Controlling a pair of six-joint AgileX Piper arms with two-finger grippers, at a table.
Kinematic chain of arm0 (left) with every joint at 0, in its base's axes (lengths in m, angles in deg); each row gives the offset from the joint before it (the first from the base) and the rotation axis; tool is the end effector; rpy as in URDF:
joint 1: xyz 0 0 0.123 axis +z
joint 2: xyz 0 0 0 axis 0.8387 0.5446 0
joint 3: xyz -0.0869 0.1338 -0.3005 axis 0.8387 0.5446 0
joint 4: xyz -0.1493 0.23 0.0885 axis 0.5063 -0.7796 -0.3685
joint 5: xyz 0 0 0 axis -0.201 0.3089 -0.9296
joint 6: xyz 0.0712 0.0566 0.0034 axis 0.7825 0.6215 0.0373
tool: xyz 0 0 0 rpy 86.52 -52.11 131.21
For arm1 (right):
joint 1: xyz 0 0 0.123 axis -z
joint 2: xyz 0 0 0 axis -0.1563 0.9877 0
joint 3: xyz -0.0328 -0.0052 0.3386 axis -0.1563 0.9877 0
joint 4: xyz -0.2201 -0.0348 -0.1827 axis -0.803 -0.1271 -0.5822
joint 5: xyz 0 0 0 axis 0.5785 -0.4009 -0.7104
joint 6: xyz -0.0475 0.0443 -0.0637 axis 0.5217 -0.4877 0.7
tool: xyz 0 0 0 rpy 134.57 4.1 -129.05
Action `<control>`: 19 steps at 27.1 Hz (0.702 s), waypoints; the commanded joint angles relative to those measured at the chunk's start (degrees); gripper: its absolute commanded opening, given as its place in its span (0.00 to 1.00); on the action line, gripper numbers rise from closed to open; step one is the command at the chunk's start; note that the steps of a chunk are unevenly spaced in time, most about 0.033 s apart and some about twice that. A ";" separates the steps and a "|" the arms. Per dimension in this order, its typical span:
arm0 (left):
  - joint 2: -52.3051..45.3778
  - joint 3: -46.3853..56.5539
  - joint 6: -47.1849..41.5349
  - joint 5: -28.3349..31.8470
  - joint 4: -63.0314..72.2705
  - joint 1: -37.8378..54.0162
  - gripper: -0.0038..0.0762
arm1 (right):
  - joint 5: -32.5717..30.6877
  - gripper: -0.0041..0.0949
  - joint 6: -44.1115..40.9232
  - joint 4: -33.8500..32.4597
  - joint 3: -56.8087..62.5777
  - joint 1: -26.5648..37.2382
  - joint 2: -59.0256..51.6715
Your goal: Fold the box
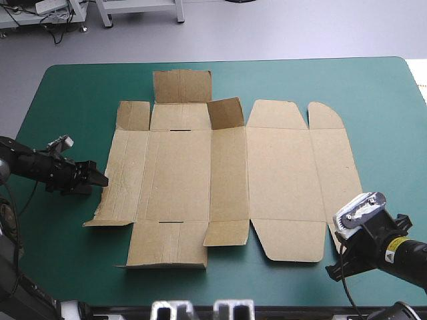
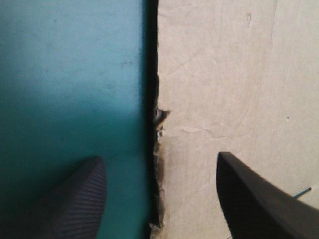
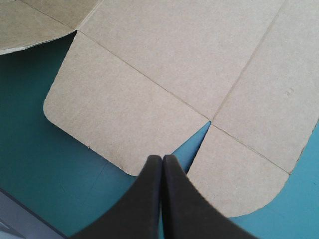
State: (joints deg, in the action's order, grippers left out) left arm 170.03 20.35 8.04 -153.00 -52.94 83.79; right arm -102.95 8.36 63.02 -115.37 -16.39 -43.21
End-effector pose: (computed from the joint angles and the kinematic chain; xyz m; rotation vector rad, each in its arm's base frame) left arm 0.3362 0.1124 0.2353 -0.1304 2.8554 -0.8611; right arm 0.0694 0.0362 0.3675 -0.6966 2.3247 0.1839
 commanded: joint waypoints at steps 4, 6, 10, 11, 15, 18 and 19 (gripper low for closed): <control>0.59 1.40 3.85 -5.70 4.95 0.04 0.63 | 2.55 0.02 0.42 0.15 -1.33 -0.16 0.00; 1.52 2.55 4.64 -5.70 6.39 0.04 0.63 | 2.55 0.02 0.45 0.15 -1.33 -0.16 0.00; 2.85 6.51 9.40 -5.70 10.63 -0.95 0.63 | 2.55 0.02 0.45 0.15 -1.33 -0.16 0.00; 3.00 6.92 9.89 -5.70 11.76 -1.19 0.63 | 2.55 0.02 0.45 0.15 -1.33 -0.16 0.00; 3.05 7.03 10.06 -5.70 13.41 -4.00 0.63 | 2.55 0.02 0.45 0.15 -1.33 -0.16 0.00; 3.05 7.03 10.47 -5.70 13.40 -6.12 0.63 | 2.55 0.02 0.36 0.15 -1.33 -0.16 0.00; 3.05 7.03 10.78 -5.70 13.40 -6.63 0.63 | 2.55 0.02 0.36 0.15 -1.33 -0.16 0.00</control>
State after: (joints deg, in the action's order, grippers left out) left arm 173.51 26.78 17.98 -155.36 -37.25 79.81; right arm -102.95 8.42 63.02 -115.37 -16.39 -43.21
